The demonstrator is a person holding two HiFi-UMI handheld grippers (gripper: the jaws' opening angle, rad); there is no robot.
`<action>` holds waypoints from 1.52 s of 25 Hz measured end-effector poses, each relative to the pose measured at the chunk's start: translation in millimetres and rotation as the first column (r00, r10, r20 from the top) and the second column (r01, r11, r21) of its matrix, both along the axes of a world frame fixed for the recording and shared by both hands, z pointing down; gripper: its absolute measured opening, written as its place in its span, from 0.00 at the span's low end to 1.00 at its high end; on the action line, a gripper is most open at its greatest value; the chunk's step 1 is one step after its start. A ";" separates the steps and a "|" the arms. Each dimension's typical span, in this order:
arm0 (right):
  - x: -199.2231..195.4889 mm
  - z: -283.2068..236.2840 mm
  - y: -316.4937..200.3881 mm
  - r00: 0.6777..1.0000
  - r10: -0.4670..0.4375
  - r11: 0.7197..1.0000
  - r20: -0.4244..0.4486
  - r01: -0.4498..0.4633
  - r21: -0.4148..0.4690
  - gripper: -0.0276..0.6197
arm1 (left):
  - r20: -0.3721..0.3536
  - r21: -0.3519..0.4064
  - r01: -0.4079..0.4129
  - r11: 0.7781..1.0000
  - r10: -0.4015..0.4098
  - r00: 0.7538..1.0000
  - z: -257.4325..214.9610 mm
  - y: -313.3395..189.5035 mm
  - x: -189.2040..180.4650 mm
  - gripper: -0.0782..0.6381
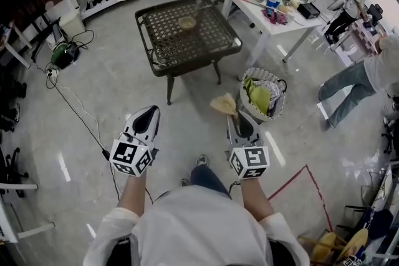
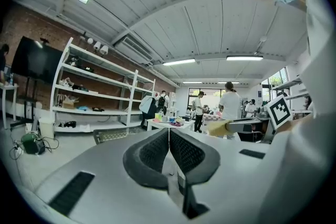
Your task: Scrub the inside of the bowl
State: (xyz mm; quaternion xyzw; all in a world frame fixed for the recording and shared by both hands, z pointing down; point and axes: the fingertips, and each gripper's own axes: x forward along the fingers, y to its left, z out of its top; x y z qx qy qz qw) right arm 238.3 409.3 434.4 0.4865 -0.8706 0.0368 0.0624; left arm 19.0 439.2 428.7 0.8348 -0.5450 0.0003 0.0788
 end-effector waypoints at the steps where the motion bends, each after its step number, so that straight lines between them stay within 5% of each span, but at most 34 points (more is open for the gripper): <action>1: 0.2 1.2 -3.3 1.000 0.000 1.000 0.001 0.000 -0.002 0.18 | 0.001 -0.001 -0.002 1.000 0.002 1.000 1.6 -2.5 0.4 0.16; 29: -34.8 28.7 -227.8 0.993 -0.118 0.991 0.020 0.119 -0.060 0.18 | 0.016 -0.022 0.116 0.993 -0.116 0.993 13.7 -208.5 -40.4 0.16; 38: -70.5 32.3 -280.0 0.997 -0.079 0.994 0.022 0.081 -0.078 0.18 | 0.002 -0.039 0.069 0.997 -0.069 0.998 18.2 -267.5 -69.4 0.16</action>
